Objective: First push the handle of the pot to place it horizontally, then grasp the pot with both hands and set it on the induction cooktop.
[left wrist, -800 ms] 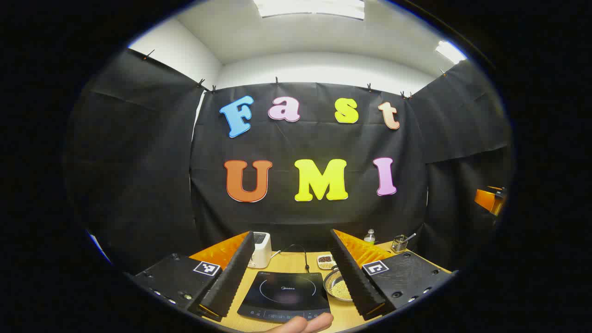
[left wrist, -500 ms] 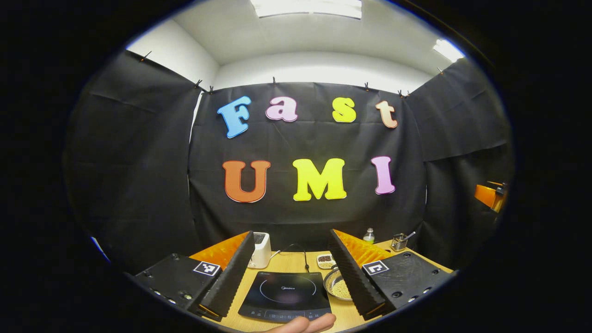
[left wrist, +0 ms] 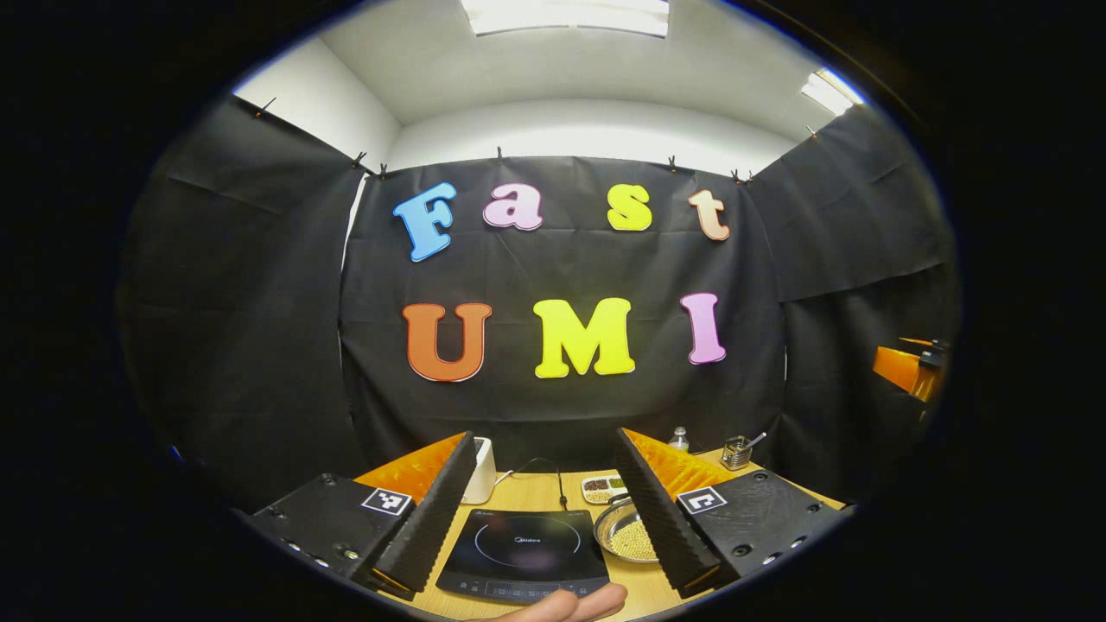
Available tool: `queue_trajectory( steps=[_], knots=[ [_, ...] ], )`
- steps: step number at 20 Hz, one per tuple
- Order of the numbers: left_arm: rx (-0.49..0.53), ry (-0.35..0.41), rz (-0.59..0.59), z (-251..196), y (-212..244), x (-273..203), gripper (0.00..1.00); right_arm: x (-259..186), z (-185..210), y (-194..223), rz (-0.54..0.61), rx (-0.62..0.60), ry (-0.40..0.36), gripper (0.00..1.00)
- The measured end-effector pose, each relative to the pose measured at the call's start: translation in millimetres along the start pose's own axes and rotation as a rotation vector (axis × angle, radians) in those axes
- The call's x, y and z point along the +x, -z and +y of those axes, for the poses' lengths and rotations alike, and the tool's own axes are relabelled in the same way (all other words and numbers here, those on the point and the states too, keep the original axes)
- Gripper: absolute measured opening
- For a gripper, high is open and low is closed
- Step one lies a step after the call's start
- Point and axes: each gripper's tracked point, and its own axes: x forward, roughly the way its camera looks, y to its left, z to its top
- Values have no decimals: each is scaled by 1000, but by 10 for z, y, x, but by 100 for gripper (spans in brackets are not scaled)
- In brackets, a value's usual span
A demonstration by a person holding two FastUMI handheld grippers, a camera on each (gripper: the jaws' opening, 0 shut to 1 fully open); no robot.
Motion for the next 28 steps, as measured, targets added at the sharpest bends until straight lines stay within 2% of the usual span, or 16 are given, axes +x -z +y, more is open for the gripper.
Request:
queue_trajectory(
  steps=[5, 7, 8, 9, 11, 13, 15, 17, 18, 21, 23, 24, 25, 28],
  knots=[
    [3, 5, -15, -35, -7, -27, 95, 98, 26, 103, 10, -3, -5, 98],
    [2, 6, -17, -56, -6, -50, 95, 128, 126, 202, 28, -6, -50, 100],
    [1, 6, -17, -72, 1, -56, 95, 151, 232, 217, 20, -11, -97, 98],
    [0, 8, -15, -71, 11, -65, 95, 188, 313, 240, 14, -23, -132, 100],
    [-1, 17, -12, -103, 38, -72, 95, 247, 328, 362, 19, -31, -155, 94],
    [-4, 20, -12, -105, 47, -106, 95, 285, 481, 495, 47, -10, -212, 84],
    [-1, 29, -21, -109, 31, -129, 96, 257, 772, 691, 93, 0, -342, 69],
    [3, 28, -29, -77, 17, -167, 95, 252, 903, 981, 166, -7, -419, 26],
    [2, 21, -31, -46, 1, -175, 95, 283, 928, 1114, 183, -6, -423, 7],
    [-6, 0, -35, 46, -27, -199, 95, 296, 1035, 1414, 220, 16, -423, 1],
    [-9, -16, -35, 120, -13, -218, 95, 308, 1105, 1669, 258, 38, -430, 4],
    [-11, -24, -35, 161, -11, -225, 95, 319, 1136, 1795, 282, 37, -433, 1],
    [-11, -30, -33, 181, 0, -239, 95, 325, 1157, 1938, 306, 29, -430, 4],
    [-8, -36, -25, 236, 71, -228, 95, 340, 1239, 2344, 379, 17, -436, 1]
  ],
)
